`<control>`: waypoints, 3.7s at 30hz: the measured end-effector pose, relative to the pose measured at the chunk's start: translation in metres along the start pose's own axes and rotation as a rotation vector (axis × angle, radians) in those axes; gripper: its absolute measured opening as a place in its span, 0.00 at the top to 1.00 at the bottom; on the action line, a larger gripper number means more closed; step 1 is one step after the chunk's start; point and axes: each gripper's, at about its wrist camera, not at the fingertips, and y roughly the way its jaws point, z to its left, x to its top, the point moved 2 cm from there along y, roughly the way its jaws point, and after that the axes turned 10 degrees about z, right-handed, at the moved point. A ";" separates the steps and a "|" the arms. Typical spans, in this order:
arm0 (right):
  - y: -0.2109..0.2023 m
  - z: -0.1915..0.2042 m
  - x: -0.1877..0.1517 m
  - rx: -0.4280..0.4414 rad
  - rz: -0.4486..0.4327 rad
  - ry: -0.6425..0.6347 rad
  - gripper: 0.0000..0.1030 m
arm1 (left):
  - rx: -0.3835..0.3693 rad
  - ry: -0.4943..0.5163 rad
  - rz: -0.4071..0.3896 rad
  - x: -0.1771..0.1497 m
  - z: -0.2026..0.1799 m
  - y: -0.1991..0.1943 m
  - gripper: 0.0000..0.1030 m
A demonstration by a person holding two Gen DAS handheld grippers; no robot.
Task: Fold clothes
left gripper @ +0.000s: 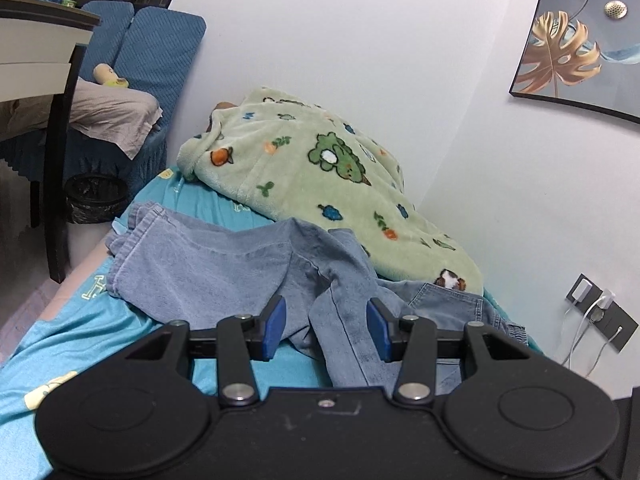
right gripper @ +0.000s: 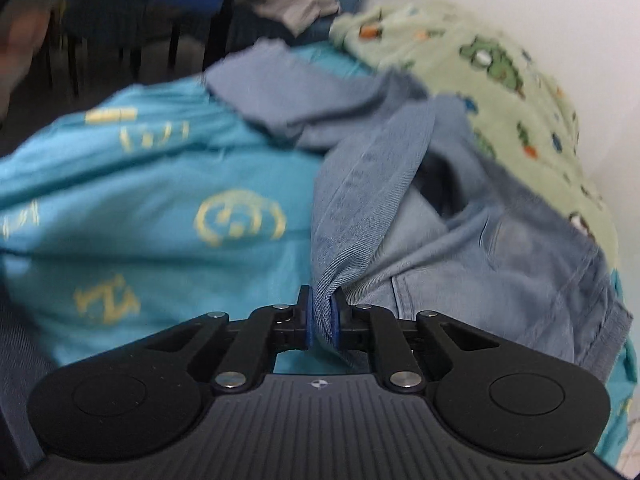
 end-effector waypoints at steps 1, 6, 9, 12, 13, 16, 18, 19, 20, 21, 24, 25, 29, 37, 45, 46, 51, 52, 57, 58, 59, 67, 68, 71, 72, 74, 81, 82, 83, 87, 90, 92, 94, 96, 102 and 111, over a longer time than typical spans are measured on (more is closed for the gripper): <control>0.000 -0.001 -0.001 0.004 0.002 0.028 0.90 | 0.001 0.000 0.005 0.000 0.000 0.002 0.60; -0.016 -0.015 0.006 0.088 -0.091 0.196 0.64 | -0.003 -0.008 0.026 -0.004 0.003 0.003 0.60; -0.026 -0.021 0.013 0.135 -0.192 0.267 0.50 | -0.006 -0.005 0.032 -0.004 0.001 0.002 0.60; -0.026 -0.029 0.023 0.171 -0.263 0.311 0.49 | 0.000 0.012 0.034 -0.006 -0.003 0.003 0.59; -0.021 -0.033 0.028 0.170 -0.275 0.323 0.49 | 0.006 0.020 0.033 -0.006 -0.004 0.003 0.58; 0.000 -0.045 0.048 0.138 -0.289 0.347 0.50 | 0.031 0.033 0.022 -0.008 -0.006 0.004 0.58; 0.017 -0.056 0.059 0.129 -0.295 0.367 0.52 | 0.041 0.021 0.014 -0.006 -0.003 0.005 0.58; 0.027 -0.062 0.063 0.131 -0.290 0.390 0.54 | 0.045 0.016 0.012 -0.005 -0.002 0.006 0.58; 0.036 -0.069 0.067 0.127 -0.280 0.420 0.58 | 0.051 0.020 0.013 -0.002 0.000 0.007 0.58; 0.044 -0.075 0.071 0.120 -0.274 0.444 0.63 | 0.060 0.026 0.015 0.000 0.002 0.009 0.58; 0.053 -0.084 0.073 0.141 -0.285 0.471 0.68 | 0.083 0.032 0.022 0.005 0.009 0.016 0.58; 0.055 -0.085 0.072 0.154 -0.284 0.474 0.70 | 0.086 0.027 0.025 0.007 0.012 0.018 0.58; 0.055 -0.079 0.073 0.159 -0.285 0.434 0.98 | 0.098 0.022 0.034 0.008 0.018 0.025 0.58; 0.024 -0.035 0.074 0.184 -0.292 0.172 0.98 | 0.071 -0.019 0.017 0.010 0.027 0.018 0.58; 0.004 0.017 0.060 0.246 -0.216 -0.068 0.98 | 0.032 -0.108 0.060 0.009 0.041 0.024 0.58; 0.002 0.023 0.057 0.254 -0.192 -0.084 0.98 | 0.029 -0.126 0.072 0.007 0.043 0.026 0.58; 0.000 0.039 0.035 0.270 -0.073 -0.147 0.98 | 0.028 -0.205 0.105 0.003 0.059 0.030 0.58; -0.001 0.039 0.032 0.273 -0.053 -0.145 0.98 | 0.034 -0.218 0.107 0.003 0.062 0.031 0.58; -0.002 0.035 0.020 0.297 0.055 -0.107 0.98 | 0.055 -0.269 0.118 0.004 0.073 0.036 0.57; -0.003 0.034 0.017 0.295 0.075 -0.096 0.98 | 0.058 -0.275 0.120 0.004 0.074 0.037 0.57; -0.003 0.032 0.014 0.287 0.090 -0.089 0.98 | 0.061 -0.277 0.121 0.004 0.075 0.038 0.57; -0.007 0.021 0.004 0.227 0.056 -0.087 0.93 | 0.087 -0.305 0.128 0.003 0.078 0.041 0.57; -0.008 0.023 0.006 0.219 0.035 -0.104 0.85 | 0.091 -0.300 0.119 0.004 0.077 0.039 0.57; -0.008 0.029 0.017 0.199 -0.034 -0.134 0.62 | 0.127 -0.279 0.100 0.008 0.074 0.035 0.57; -0.004 0.030 0.021 0.200 -0.047 -0.124 0.59 | 0.125 -0.279 0.092 0.010 0.074 0.034 0.57; 0.002 0.029 0.029 0.219 -0.066 -0.090 0.58 | 0.123 -0.279 0.080 0.013 0.074 0.032 0.56; 0.006 0.031 0.068 0.312 -0.190 0.036 0.40 | 0.118 -0.300 0.066 0.022 0.082 0.030 0.55; 0.009 0.033 0.074 0.294 -0.201 0.035 0.37 | 0.111 -0.314 0.060 0.023 0.084 0.029 0.55; 0.014 0.036 0.081 0.264 -0.200 0.035 0.35 | 0.112 -0.315 0.054 0.025 0.086 0.028 0.55; 0.047 0.041 0.111 0.175 -0.140 0.093 0.34 | 0.114 -0.336 0.048 0.028 0.096 0.026 0.55; 0.074 0.035 0.134 0.123 -0.093 0.164 0.34 | 0.108 -0.352 0.042 0.029 0.105 0.024 0.55; 0.085 0.030 0.143 0.143 -0.083 0.195 0.47 | 0.124 -0.352 0.034 0.029 0.113 0.023 0.55; 0.088 0.025 0.145 0.155 -0.063 0.235 0.70 | 0.086 -0.397 0.036 0.029 0.123 0.024 0.55; 0.080 0.022 0.142 0.174 -0.072 0.245 0.91 | 0.029 -0.449 0.043 0.029 0.131 0.026 0.54; 0.030 0.023 0.119 0.241 -0.121 0.185 0.96 | 0.032 -0.476 0.047 0.030 0.135 0.025 0.54; 0.000 0.038 0.065 0.345 -0.047 0.170 0.96 | 0.089 -0.465 0.051 0.023 0.139 0.021 0.51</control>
